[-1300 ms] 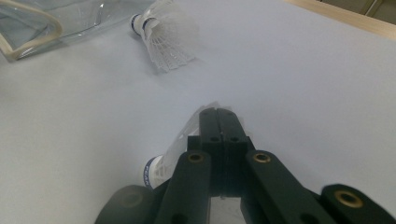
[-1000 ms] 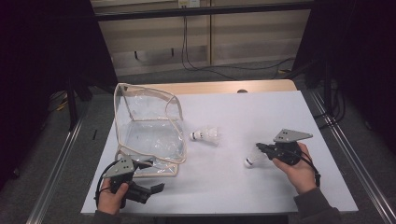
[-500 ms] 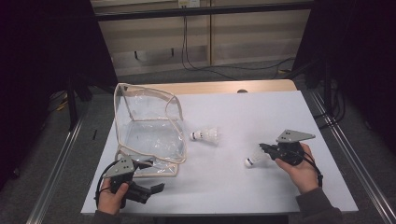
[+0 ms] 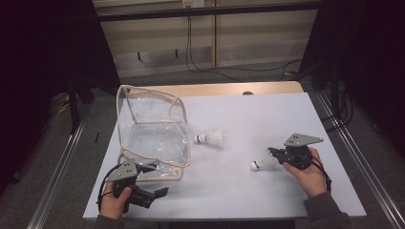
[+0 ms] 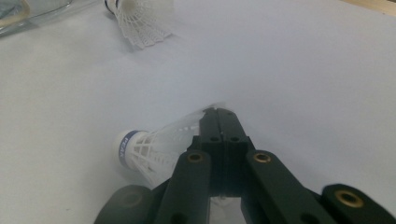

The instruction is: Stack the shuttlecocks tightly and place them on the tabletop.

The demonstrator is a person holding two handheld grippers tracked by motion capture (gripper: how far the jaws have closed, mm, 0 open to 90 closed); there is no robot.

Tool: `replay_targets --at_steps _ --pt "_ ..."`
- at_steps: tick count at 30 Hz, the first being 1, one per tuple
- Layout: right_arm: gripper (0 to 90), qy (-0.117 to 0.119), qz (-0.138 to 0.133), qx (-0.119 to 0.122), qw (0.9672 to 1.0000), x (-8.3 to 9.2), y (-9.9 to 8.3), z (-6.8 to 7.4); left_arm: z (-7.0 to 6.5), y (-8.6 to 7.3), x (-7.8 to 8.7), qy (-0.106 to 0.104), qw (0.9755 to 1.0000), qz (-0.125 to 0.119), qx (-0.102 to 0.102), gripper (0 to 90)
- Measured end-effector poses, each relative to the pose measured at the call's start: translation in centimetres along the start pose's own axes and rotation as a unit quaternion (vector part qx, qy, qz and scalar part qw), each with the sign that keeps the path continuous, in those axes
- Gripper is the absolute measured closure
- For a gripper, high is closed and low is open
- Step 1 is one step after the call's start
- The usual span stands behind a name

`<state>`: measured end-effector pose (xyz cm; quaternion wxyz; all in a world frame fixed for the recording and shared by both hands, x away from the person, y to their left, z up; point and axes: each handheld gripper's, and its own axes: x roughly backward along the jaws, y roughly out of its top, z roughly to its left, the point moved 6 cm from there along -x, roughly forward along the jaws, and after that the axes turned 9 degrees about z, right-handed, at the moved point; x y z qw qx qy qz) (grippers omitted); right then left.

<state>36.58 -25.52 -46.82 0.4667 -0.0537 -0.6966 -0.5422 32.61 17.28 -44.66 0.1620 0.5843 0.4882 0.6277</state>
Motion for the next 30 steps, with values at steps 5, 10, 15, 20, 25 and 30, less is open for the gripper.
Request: replay_targets --at_steps 5,10,15,20,25,30 --pt "90.0 -0.004 0.004 0.0 1.0 -0.05 -0.2 -0.11 -0.01 0.0 -0.02 0.0 1.0 0.001 0.0 4.1" --pt "90.0 -0.003 0.005 0.0 1.0 -0.11 -0.31 -0.08 0.01 0.02 -0.03 0.0 1.0 0.0 0.0 4.1" --pt "90.0 -0.005 0.009 -0.004 0.9999 -0.15 -0.56 -0.25 0.0 0.02 -0.03 0.0 1.0 0.0 0.0 4.0" --pt "89.8 -0.004 0.008 -0.005 0.9999 -0.1 -0.59 -0.28 0.03 0.03 -0.06 0.001 1.0 -0.001 0.0 3.9" --pt "88.3 -0.011 0.008 -0.004 0.9999 -0.02 -0.69 -0.55 0.03 0.02 -0.04 0.0 1.0 0.0 -0.001 3.8" --pt "88.5 -0.015 0.003 -0.01 0.9998 0.37 -0.77 -0.97 0.04 0.02 -0.04 0.0 1.0 0.0 -0.001 3.9"
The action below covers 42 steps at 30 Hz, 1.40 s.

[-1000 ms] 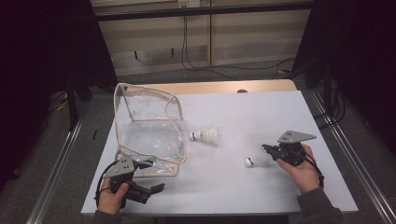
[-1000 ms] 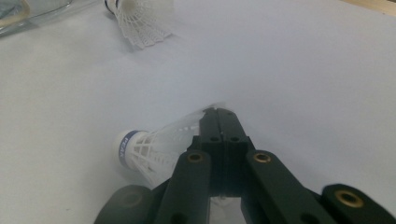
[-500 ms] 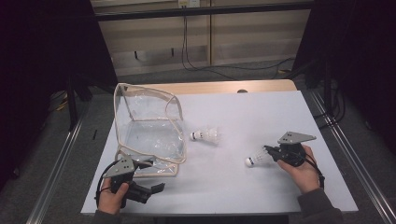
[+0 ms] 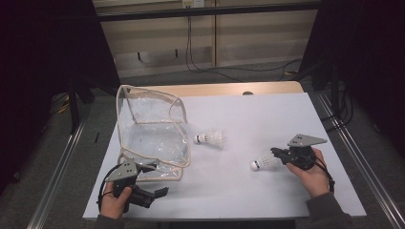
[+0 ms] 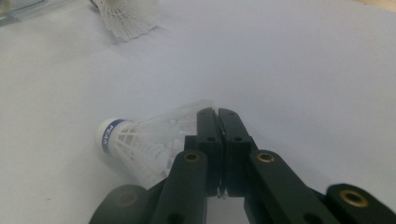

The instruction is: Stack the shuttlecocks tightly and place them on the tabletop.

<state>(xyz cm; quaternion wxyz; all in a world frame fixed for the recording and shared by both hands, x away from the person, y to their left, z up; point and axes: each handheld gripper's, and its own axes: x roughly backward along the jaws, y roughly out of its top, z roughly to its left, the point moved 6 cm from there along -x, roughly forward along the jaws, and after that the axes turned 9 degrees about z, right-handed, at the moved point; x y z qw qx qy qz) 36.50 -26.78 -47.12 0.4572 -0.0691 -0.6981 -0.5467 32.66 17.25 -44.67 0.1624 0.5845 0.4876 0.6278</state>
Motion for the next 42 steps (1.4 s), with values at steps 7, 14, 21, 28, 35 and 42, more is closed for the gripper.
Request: replay_targets --at_steps 7,14,21,28,35,42 --pt "87.8 0.0 -0.009 -0.006 0.9999 0.6 0.2 -0.1 0.0 0.0 0.0 -0.001 1.0 0.0 0.001 3.9" --pt "81.6 -0.003 -0.013 -0.01 0.9999 1.4 0.8 0.0 0.0 0.0 0.0 -0.001 1.0 -0.001 0.0 4.0" --pt "77.8 -0.006 -0.023 -0.016 0.9996 2.2 1.1 -0.2 0.0 0.0 0.0 -0.001 1.0 -0.001 0.0 4.0" --pt "70.5 0.0 -0.036 -0.024 0.9991 2.9 1.6 -0.1 0.0 0.0 0.0 -0.001 1.0 -0.001 -0.001 4.1" --pt "52.7 0.007 -0.043 -0.026 0.9987 2.9 2.1 0.6 0.0 0.0 0.0 -0.001 1.0 -0.002 0.0 4.1" --pt "38.3 0.022 -0.04 -0.035 0.9984 2.2 2.0 1.0 0.0 0.0 0.0 0.0 1.0 -0.003 -0.001 4.1"
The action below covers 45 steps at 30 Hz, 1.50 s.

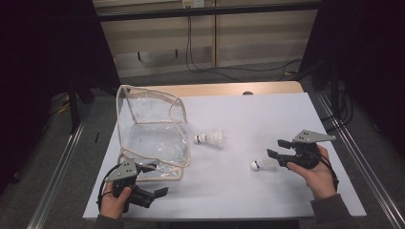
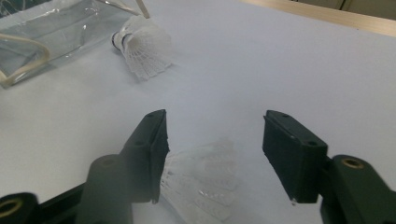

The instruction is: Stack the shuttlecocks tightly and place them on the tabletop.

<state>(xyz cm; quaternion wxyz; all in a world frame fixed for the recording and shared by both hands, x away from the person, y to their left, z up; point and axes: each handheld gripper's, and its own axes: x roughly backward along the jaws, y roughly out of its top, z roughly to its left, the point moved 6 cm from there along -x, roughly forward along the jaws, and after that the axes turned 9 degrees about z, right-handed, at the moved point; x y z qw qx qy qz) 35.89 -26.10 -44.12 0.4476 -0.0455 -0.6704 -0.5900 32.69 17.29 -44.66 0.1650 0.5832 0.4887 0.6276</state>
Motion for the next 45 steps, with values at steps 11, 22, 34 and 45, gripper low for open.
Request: replay_targets --at_steps 11,22,34,45 --pt "17.2 0.006 -0.007 0.001 1.0 -0.6 -0.3 0.5 0.0 0.0 0.0 -0.002 1.0 0.0 0.002 4.1" --pt "9.2 0.02 0.012 -0.004 0.9997 -1.2 -1.2 1.0 -0.1 0.0 0.0 -0.001 1.0 0.001 0.002 4.1" --pt "11.5 0.045 0.043 0.0 0.9981 -1.6 -2.2 1.3 -0.1 0.0 0.0 0.001 1.0 0.003 0.002 4.0" --pt "37.4 0.062 0.076 0.022 0.995 -2.0 -3.0 1.4 -0.1 0.0 0.0 0.001 1.0 0.003 0.001 4.0"
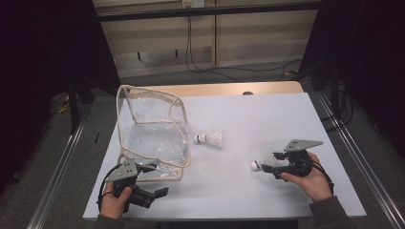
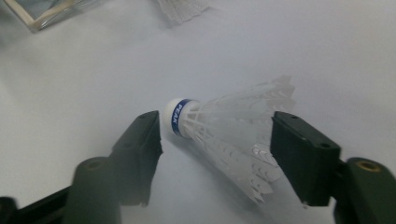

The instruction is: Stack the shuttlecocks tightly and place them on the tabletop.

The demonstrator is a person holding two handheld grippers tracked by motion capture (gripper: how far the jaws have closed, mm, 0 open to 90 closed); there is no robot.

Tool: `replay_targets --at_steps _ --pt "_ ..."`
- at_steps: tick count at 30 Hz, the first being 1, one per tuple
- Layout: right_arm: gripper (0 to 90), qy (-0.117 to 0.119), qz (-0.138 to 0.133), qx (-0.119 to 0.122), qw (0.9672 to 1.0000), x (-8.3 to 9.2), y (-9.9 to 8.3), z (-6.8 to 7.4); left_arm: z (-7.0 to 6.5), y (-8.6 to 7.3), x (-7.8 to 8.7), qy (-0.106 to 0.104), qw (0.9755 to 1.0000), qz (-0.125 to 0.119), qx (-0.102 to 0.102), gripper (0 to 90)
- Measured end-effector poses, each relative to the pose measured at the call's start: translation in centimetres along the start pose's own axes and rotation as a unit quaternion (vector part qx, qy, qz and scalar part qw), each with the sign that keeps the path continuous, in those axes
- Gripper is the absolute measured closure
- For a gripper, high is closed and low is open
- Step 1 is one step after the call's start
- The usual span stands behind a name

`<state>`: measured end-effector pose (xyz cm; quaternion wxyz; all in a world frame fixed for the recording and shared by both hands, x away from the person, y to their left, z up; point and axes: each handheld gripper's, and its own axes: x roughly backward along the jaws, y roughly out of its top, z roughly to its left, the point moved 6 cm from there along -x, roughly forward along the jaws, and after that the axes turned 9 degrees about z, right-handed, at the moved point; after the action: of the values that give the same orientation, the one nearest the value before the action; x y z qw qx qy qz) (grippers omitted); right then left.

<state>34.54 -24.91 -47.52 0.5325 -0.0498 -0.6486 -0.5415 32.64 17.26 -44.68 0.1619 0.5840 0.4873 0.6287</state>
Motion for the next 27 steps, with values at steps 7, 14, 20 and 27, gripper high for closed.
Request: replay_targets --at_steps 7,14,20,27 --pt "49.5 0.008 0.009 0.01 0.9999 -0.14 -0.16 0.17 -0.04 0.02 -0.03 0.0 1.0 -0.002 0.002 3.9" --pt "62.6 0.014 0.02 0.025 0.9994 -0.39 -0.42 0.27 -0.04 0.02 -0.03 -0.001 1.0 -0.002 0.002 3.9" --pt "73.7 0.021 0.028 0.038 0.9987 -0.65 -0.62 0.45 -0.02 0.01 -0.01 0.0 1.0 -0.001 0.001 3.9" --pt "84.7 0.037 0.032 0.051 0.9975 -0.73 -0.66 0.83 -0.03 0.01 -0.01 -0.001 1.0 -0.001 0.001 3.9"
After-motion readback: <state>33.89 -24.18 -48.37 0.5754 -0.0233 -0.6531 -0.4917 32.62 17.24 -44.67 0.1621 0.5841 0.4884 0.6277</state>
